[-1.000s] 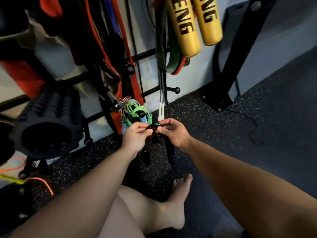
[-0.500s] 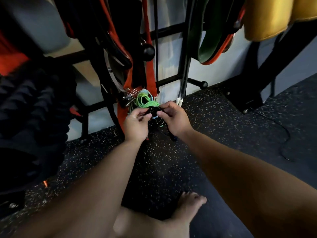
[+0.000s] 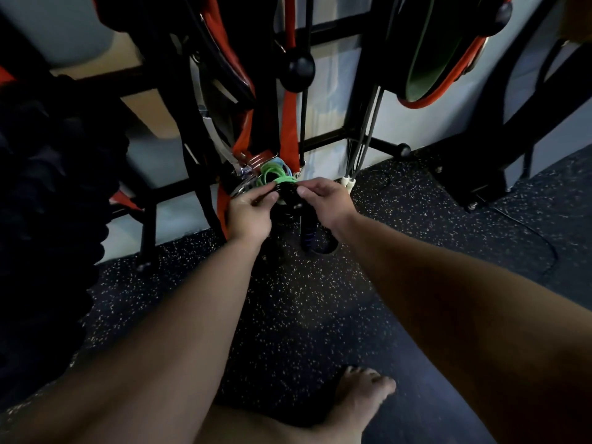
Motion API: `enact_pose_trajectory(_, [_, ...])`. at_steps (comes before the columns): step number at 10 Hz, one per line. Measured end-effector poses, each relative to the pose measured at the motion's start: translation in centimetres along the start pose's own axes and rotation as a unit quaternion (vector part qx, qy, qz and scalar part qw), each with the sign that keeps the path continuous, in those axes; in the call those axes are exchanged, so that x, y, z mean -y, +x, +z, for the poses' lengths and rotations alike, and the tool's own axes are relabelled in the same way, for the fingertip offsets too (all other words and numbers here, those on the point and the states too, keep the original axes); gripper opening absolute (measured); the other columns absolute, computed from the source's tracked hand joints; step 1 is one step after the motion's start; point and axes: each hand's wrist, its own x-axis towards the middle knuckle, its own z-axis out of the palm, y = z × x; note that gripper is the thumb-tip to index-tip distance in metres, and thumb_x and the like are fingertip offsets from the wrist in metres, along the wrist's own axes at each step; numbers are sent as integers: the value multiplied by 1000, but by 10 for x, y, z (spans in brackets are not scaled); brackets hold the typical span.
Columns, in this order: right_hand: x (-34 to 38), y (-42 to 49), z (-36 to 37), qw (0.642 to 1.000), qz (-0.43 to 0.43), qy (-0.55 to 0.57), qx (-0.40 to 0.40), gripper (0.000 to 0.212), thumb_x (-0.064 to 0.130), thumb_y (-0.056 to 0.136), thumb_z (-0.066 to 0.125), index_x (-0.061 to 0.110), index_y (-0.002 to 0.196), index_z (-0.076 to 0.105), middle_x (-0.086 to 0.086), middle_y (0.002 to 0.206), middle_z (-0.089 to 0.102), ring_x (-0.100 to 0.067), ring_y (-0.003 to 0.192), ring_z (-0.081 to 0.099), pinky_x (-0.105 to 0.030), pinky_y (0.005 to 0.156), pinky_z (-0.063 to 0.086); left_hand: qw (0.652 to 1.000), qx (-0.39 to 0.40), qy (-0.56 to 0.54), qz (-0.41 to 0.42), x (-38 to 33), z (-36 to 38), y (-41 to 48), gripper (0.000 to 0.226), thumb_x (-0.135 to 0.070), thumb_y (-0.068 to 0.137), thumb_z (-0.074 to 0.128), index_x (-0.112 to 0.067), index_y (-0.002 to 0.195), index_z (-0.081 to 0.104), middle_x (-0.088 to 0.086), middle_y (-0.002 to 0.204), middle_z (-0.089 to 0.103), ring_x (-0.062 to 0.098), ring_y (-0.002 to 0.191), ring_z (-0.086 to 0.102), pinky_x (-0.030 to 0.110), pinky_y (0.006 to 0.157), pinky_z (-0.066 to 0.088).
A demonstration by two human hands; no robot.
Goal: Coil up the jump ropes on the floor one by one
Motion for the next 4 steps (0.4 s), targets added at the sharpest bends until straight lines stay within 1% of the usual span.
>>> enact_pose_trajectory(1, [6, 18, 11, 998, 18, -64, -20, 6, 26, 93, 70, 24, 97, 74, -1, 102, 77, -19, 93, 73, -38, 90, 59, 999, -5, -28, -26, -3, 2, 10, 27, -11, 96, 69, -14, 122, 74, -5, 114, 67, 4, 98, 63, -2, 73, 45])
enact_pose_trajectory(2, [7, 19, 12, 997, 34, -63, -23, 10, 27, 92, 71, 26, 101, 75, -1, 103, 77, -18, 92, 73, -34, 88, 60, 999, -10, -41, -34, -4, 5, 12, 26, -12, 96, 69, -16, 122, 75, -5, 119, 67, 8, 110, 62, 3, 87, 47])
enact_pose_trajectory(3, [6, 5, 2, 998, 27, -55, -10, 24, 27, 93, 69, 22, 117, 73, 4, 112, 75, -10, 93, 71, -17, 79, 56, 998, -18, -48, -22, 0, 9, 8, 26, -13, 97, 69, -23, 120, 75, -5, 129, 68, 10, 122, 61, 13, 100, 47])
enact_pose_trajectory(4, [7, -7, -4, 998, 11, -56, -11, 30, 28, 96, 66, 19, 125, 70, 9, 109, 71, 0, 91, 67, -8, 77, 52, 998, -35, -30, -29, 3, 11, 5, 31, -14, 97, 68, -24, 126, 71, -5, 130, 68, 11, 121, 61, 11, 91, 45])
